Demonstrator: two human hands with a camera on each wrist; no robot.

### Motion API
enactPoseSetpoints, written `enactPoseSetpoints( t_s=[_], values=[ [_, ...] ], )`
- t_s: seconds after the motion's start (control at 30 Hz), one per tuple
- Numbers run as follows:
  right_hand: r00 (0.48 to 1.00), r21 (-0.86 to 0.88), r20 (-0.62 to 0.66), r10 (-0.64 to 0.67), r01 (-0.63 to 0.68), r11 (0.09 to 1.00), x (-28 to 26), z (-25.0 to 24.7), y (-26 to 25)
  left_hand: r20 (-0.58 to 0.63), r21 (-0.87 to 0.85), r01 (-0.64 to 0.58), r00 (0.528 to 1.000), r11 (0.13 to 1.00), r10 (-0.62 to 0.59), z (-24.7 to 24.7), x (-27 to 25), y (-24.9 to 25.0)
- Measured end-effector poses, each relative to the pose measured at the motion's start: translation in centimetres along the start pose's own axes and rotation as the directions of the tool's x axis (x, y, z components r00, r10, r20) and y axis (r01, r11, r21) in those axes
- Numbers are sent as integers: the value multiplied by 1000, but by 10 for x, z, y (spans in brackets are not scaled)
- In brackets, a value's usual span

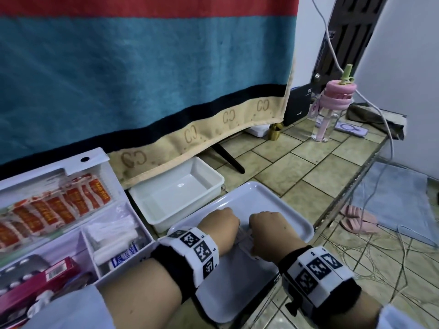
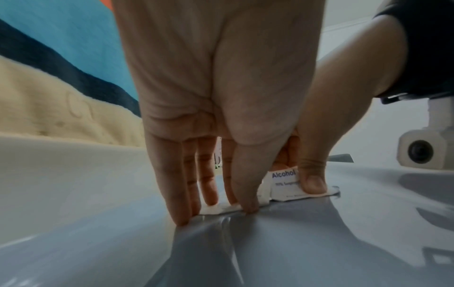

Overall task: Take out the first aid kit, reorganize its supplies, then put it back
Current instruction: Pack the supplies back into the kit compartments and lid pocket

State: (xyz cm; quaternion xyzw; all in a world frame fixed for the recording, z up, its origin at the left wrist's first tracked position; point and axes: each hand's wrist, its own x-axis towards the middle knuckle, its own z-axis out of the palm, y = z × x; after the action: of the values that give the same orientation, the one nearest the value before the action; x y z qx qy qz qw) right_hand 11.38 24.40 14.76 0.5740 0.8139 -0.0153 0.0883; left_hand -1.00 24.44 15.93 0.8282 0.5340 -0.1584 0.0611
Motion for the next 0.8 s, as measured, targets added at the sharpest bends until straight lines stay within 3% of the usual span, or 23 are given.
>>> enactPoseSetpoints(
  t_s=[0.17, 0.27, 0.33, 0.4, 0.5, 0.57, 0.67, 0.8],
  values=[
    [999, -9, 43, 26, -25, 1000, 1, -2, 2, -26, -1, -6, 1000, 1000, 6, 0, 0, 0],
    [998, -4, 44, 42, -42, 999, -1, -5, 3, -174, -301, 42, 980, 953, -98, -2, 0, -13],
    [997, 2, 62, 52, -52, 999, -2, -6, 2, -261, -588, 31, 939, 808, -226, -3, -6, -25],
    [996, 4, 70, 60, -60, 998, -2, -8, 1, -295, -755, -18, 902, 656, -315, -4, -17, -34],
    [995, 22, 78, 67, -69, 997, -2, -11, -1, -287, -886, -97, 883, 453, -372, -3, -37, -45],
    [991, 13, 105, 79, -81, 997, -1, -14, -3, -269, -918, -104, 872, 382, -409, -3, -50, -53],
    [989, 64, 127, 76, -85, 994, -4, -26, -6, -291, -926, -130, 844, 355, -450, -3, -73, -66],
    [996, 205, 47, -71, 60, 977, -2, -51, -28, -347, -887, -82, 767, 454, -539, 1, -116, -93]
  ],
)
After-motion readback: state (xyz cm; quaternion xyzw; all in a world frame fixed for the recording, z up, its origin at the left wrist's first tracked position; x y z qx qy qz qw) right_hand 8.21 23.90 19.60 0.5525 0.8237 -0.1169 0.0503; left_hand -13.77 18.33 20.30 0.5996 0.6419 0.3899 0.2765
